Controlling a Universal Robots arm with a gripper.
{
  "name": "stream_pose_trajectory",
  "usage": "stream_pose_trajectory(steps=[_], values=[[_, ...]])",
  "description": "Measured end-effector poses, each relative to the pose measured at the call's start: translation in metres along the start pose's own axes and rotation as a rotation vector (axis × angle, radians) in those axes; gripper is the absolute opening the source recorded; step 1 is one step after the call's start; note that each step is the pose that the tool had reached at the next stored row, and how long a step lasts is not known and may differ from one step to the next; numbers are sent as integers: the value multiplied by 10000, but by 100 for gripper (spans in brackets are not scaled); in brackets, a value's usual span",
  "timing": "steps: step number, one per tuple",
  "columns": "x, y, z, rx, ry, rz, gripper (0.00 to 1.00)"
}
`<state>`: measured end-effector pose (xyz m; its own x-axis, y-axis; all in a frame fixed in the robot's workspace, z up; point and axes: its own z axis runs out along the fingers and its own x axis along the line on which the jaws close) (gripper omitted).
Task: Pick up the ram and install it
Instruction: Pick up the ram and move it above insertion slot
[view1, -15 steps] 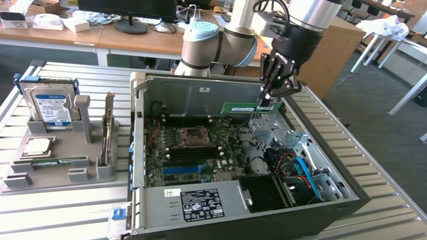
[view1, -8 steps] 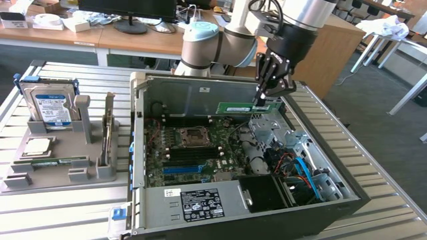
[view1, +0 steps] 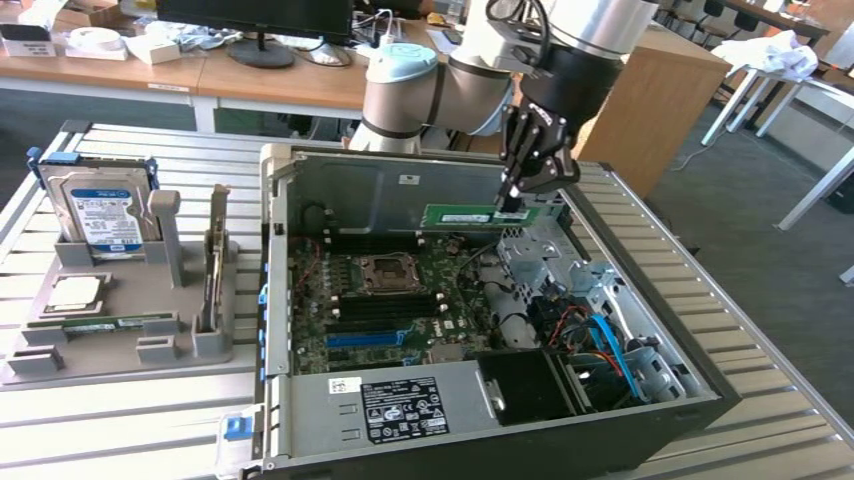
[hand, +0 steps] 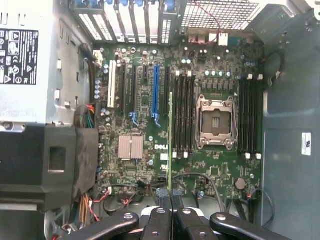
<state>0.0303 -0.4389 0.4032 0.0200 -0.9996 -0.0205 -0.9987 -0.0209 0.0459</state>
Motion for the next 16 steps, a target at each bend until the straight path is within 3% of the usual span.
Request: stream_pose_trajectory(steps=[16], values=[[-15,298,24,0,-1,12,11]])
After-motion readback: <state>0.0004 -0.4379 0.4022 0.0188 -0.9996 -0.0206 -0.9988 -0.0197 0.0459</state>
